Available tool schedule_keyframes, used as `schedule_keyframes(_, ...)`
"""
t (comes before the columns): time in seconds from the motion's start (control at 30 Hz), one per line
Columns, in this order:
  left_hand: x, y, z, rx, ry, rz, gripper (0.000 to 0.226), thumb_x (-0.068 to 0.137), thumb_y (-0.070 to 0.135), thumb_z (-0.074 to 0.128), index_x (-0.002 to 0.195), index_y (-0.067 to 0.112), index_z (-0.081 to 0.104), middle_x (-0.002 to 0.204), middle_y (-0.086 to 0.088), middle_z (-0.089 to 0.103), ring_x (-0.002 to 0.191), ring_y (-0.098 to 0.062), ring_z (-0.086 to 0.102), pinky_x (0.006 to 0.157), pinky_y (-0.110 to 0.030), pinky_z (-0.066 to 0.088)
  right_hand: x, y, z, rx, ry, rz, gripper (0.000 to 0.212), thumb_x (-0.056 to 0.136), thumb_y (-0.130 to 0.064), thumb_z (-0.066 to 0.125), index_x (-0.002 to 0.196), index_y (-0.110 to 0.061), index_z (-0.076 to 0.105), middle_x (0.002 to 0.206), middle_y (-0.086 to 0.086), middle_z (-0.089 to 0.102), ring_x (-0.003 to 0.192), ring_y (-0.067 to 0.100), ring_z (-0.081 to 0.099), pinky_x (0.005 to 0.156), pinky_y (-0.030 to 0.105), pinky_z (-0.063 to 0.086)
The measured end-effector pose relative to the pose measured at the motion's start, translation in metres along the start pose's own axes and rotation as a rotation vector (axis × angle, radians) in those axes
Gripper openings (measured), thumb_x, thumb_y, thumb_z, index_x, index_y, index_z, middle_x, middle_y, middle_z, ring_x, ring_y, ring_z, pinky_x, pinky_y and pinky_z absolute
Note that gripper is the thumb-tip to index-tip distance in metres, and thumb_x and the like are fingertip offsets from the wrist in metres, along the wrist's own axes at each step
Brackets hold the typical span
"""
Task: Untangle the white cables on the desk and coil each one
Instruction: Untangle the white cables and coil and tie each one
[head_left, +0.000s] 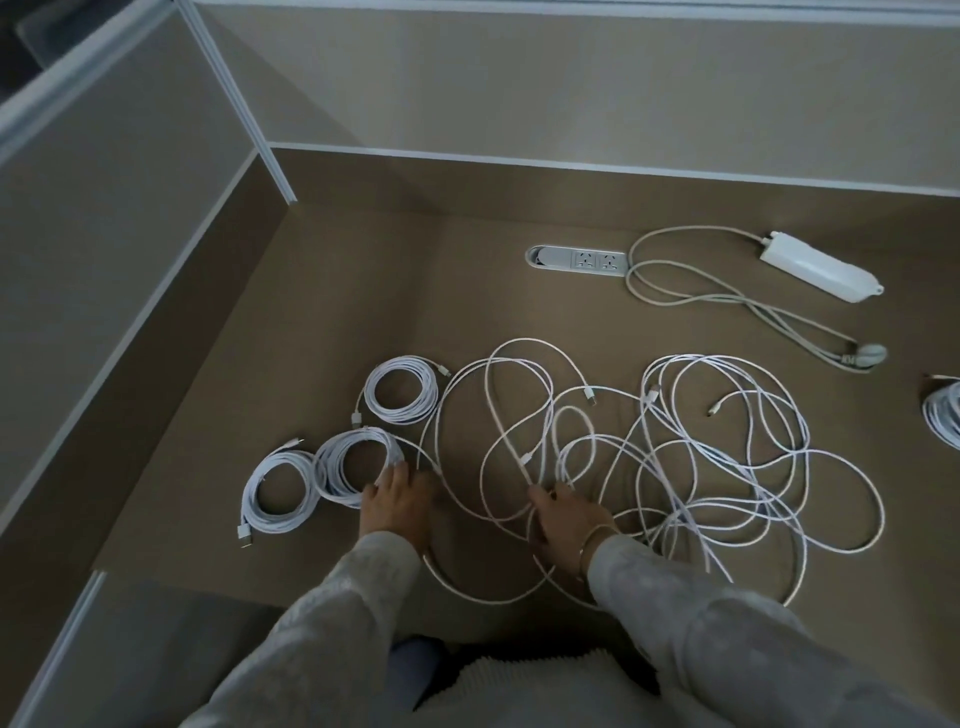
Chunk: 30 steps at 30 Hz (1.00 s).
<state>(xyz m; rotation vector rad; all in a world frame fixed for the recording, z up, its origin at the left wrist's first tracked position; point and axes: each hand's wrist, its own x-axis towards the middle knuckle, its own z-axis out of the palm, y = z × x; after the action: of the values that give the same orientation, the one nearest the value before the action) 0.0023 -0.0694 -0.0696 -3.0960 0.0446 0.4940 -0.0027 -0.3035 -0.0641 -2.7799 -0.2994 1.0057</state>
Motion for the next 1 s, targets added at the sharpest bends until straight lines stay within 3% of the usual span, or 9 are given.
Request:
schedule_keyframes(0.1,0.003,-0.002,-0.003,0.043,-0.041,-0.127,0.037,0.092,0.021,0.044,0.127,0.013,0.053,0.134,-0.012,0.047,0.126,-0.032,0.045,0.095,-0.045,0.040,-0.004,0.034,-0.008,0.127,0.042,0.120,0.063,0.082,-0.044,0.057,0.135,-0.020,0.033,0.134,0.014,0.039,0.119,0.036,0.050,0.096,0.043,0.045)
schedule_keyframes(0.2,0.006,0.005,-0.007,0.089,-0.074,-0.157,0.042,0.095,0.030,0.039,0.134,0.015,0.046,0.140,-0.011,0.040,0.131,-0.029,0.038,0.102,-0.043,0.034,-0.006,0.062,-0.014,0.200,0.112,0.210,0.050,0.081,-0.038,0.057,0.125,-0.018,0.040,0.129,0.015,0.047,0.117,0.035,0.052,0.095,0.040,0.046)
schedule_keyframes(0.37,0.007,0.033,-0.005,-0.030,-0.021,-0.211,0.041,0.093,0.027,0.047,0.131,0.013,0.050,0.130,-0.011,0.050,0.122,-0.031,0.048,0.097,-0.041,0.037,-0.012,0.081,-0.017,0.176,0.183,0.335,0.040,0.086,-0.037,0.053,0.124,-0.027,0.047,0.130,0.002,0.054,0.121,0.025,0.052,0.100,0.044,0.038)
schedule_keyframes(0.47,0.010,0.055,-0.006,-0.218,-0.148,-0.250,0.051,0.092,0.037,0.052,0.135,0.011,0.042,0.145,-0.012,0.038,0.129,-0.031,0.043,0.102,-0.042,0.037,-0.016,0.083,-0.014,0.182,0.186,0.378,0.033,0.090,-0.039,0.047,0.120,-0.026,0.050,0.128,0.003,0.055,0.121,0.026,0.052,0.099,0.046,0.035)
schedule_keyframes(0.57,0.017,0.067,-0.005,-0.363,-0.212,-0.308,0.057,0.089,0.035,0.060,0.133,0.005,0.039,0.138,-0.017,0.044,0.128,-0.033,0.045,0.101,-0.040,0.039,-0.024,0.080,-0.012,0.156,0.207,0.416,0.037,0.093,-0.038,0.041,0.126,-0.022,0.047,0.131,0.009,0.049,0.123,0.031,0.048,0.100,0.047,0.035)
schedule_keyframes(0.67,0.024,0.072,-0.003,-0.367,-0.277,-0.247,0.055,0.086,0.025,0.064,0.132,0.004,0.041,0.132,-0.018,0.051,0.124,-0.034,0.050,0.100,-0.037,0.040,-0.029,0.070,-0.012,0.082,0.255,0.352,0.043,0.088,-0.030,0.049,0.129,-0.020,0.044,0.132,0.010,0.043,0.123,0.031,0.046,0.100,0.043,0.036)
schedule_keyframes(0.8,0.023,0.086,-0.008,-0.346,-0.331,-0.098,0.033,0.086,0.023,0.059,0.116,0.011,0.059,0.119,-0.012,0.064,0.114,-0.032,0.057,0.093,-0.032,0.044,-0.021,0.054,-0.012,0.129,0.282,0.203,0.042,0.086,-0.022,0.050,0.127,-0.016,0.047,0.131,0.010,0.044,0.121,0.031,0.047,0.098,0.036,0.041)
schedule_keyframes(1.0,0.033,0.086,-0.014,-0.424,-0.321,-0.111,0.023,0.086,0.026,0.059,0.105,0.013,0.064,0.113,-0.010,0.067,0.109,-0.028,0.060,0.088,-0.029,0.044,0.017,0.034,-0.026,0.187,0.282,0.154,0.038,0.090,-0.021,0.049,0.127,-0.009,0.049,0.128,0.014,0.052,0.116,0.032,0.055,0.094,0.034,0.043)
